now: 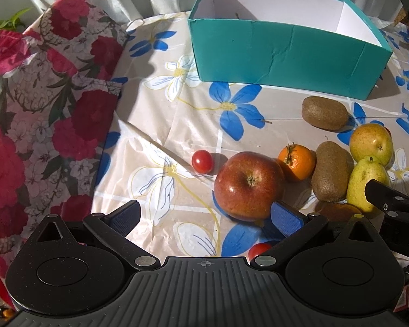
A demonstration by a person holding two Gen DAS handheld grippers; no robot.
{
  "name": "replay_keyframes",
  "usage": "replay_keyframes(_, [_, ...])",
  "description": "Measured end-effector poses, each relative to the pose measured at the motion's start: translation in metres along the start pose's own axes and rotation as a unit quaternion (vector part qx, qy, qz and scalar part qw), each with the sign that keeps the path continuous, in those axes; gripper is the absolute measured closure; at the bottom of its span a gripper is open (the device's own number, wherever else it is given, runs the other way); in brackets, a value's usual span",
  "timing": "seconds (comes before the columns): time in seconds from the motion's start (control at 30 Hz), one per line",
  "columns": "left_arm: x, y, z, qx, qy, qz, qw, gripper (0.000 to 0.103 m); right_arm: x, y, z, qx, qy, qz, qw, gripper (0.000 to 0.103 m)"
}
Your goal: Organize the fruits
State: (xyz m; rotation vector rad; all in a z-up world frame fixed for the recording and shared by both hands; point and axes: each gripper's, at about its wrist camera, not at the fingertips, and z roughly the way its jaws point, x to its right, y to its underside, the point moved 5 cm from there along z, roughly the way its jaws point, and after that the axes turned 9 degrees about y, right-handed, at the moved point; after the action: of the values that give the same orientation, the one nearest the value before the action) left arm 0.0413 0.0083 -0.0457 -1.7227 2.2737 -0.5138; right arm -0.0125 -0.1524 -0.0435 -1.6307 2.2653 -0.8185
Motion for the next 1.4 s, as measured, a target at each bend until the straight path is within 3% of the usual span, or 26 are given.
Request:
replay_keyframes(0.57, [0.004,-0.001,-0.002,0.018,0.014,0.003,0.9997,0.0,0.005,0.0,-0.001,0.002,-0.004,0.005,1.0,0.0])
replay_keyframes(0.83, [0.011,0.003,0.004,0.033,0.002,0.048,0.9983,0.0,0.01,0.0,0.0,0.004,-0.008,0.01,1.0,0.0])
replay_keyframes(1.1, [0.009,0.007,0.008,0.036,0.018,0.043,0.9983,0.0,0.015,-0.001,0.0,0.011,-0.014,0.014,1.0,0.0])
replay_keyframes(1.27, [0.006,0.016,0.003,0.077,0.051,0.062,0.9938,0.0,0.024,-0.003,0.002,0.014,-0.014,0.026,0.999,0.0])
replay_keyframes(1.4, [0.004,0.03,-0.001,0.081,0.136,0.059,0.9857,0.0,0.036,-0.002,0.003,0.014,-0.006,0.04,0.999,0.0])
